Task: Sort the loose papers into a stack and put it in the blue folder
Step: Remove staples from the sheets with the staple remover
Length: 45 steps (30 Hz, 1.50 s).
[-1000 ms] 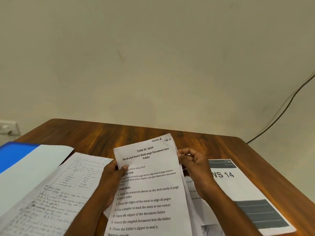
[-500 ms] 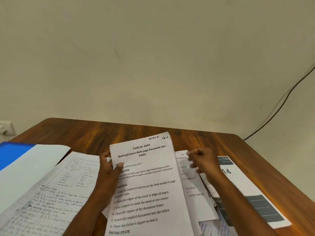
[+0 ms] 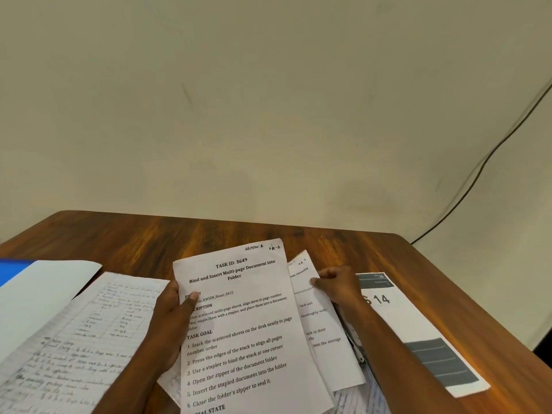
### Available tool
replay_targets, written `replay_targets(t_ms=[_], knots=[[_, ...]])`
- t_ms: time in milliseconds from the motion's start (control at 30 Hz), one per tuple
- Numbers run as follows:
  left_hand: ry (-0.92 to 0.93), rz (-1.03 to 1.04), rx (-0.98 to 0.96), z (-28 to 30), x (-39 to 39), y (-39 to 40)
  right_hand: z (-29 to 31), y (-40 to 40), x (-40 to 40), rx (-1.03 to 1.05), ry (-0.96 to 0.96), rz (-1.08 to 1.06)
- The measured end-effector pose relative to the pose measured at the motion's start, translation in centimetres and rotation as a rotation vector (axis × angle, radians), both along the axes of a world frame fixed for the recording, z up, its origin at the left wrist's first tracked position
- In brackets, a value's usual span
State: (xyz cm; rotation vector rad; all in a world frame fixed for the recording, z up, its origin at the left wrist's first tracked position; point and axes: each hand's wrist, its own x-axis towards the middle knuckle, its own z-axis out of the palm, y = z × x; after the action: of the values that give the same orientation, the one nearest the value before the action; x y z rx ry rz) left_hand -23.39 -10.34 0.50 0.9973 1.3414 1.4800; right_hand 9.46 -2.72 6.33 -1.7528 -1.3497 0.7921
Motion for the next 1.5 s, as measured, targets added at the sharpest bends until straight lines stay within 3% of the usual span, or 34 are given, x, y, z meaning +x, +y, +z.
replay_targets(t_ms=[367,633,1067,1500], knots=[[0.001,-0.014,0.011,-0.2,-0.2,0.2,2.3,-2.9,-0.5,0.147,0.378,0.029],[0.03,0.001,0.005,-0.2,0.3,0.2,2.9,-3.9,-1.3,0.164,0.436,0.098],[-0.049,-0.01,0.018,0.8,1.1,-0.7,1.8,-6.0,-3.9,0.353,0.206,0.338],[-0.072,-0.05,0.016,1.2,2.5,-1.7,1.0,-7.4,-5.5,0.439,0.009,0.34]])
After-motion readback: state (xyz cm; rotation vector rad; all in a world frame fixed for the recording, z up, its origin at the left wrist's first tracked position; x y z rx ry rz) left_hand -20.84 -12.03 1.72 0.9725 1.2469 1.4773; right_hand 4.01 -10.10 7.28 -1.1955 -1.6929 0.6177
